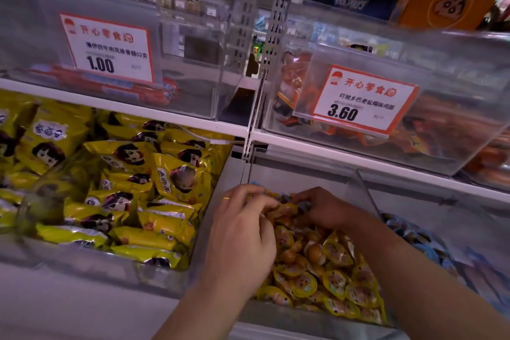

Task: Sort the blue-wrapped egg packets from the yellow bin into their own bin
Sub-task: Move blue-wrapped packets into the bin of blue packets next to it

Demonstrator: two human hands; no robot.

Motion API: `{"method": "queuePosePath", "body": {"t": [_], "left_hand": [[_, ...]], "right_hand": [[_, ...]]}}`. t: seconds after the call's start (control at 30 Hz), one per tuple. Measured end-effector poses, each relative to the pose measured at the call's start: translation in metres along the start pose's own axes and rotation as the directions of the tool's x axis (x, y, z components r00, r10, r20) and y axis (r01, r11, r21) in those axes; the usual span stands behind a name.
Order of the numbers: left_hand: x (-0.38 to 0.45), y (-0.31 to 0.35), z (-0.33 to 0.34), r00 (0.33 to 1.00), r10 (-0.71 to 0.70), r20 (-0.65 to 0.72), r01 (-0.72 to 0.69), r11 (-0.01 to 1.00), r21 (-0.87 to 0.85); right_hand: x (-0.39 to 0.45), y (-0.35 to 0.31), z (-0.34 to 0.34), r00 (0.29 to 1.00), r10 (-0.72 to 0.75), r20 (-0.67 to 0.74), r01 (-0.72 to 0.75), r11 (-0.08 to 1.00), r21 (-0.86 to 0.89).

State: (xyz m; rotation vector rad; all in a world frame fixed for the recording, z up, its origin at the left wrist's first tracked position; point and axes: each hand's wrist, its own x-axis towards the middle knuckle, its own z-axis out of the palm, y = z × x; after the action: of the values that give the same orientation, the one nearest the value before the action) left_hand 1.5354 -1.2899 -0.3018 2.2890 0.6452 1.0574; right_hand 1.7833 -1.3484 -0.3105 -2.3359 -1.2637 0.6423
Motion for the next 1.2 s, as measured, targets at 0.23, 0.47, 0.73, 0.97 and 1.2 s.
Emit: {"method": "queuePosePath", "body": {"t": [0.23, 0.47, 0.73, 0.97, 1.2], "left_hand": [[-0.005, 0.014, 0.007, 0.997, 0.048, -0.066, -0.054, 0.994, -0.097], [-0.008, 0.042, 0.033, 0.919, -0.311, 0.240, 0.392, 0.771, -0.501], [0.004, 0.030, 0.051, 0.810, -0.430, 0.398, 0.586, 0.573, -0.573], [0.003, 0.014, 0.037, 0.937, -0.271, 0.223, 0.318, 0.924, -0.212], [-0.010, 0.021, 0.031, 0.983, -0.067, 0.170, 0.055, 0.996, 0.074]], "right_hand": [[-0.026, -0.015, -0.010, 0.969, -0.082, -0.234, 0.195, 0.837, 0.511], [-0.073, -0.032, -0.005, 0.961, -0.034, -0.276, 0.254, 0.508, 0.823], [-0.093, -0.039, 0.023, 0.968, 0.155, -0.200, 0.145, 0.307, 0.940], [-0.100, -0.018, 0.018, 0.935, 0.299, -0.188, 0.149, 0.149, 0.978], [-0.104, -0.020, 0.026, 0.932, 0.266, -0.245, 0.187, 0.225, 0.956]]}}
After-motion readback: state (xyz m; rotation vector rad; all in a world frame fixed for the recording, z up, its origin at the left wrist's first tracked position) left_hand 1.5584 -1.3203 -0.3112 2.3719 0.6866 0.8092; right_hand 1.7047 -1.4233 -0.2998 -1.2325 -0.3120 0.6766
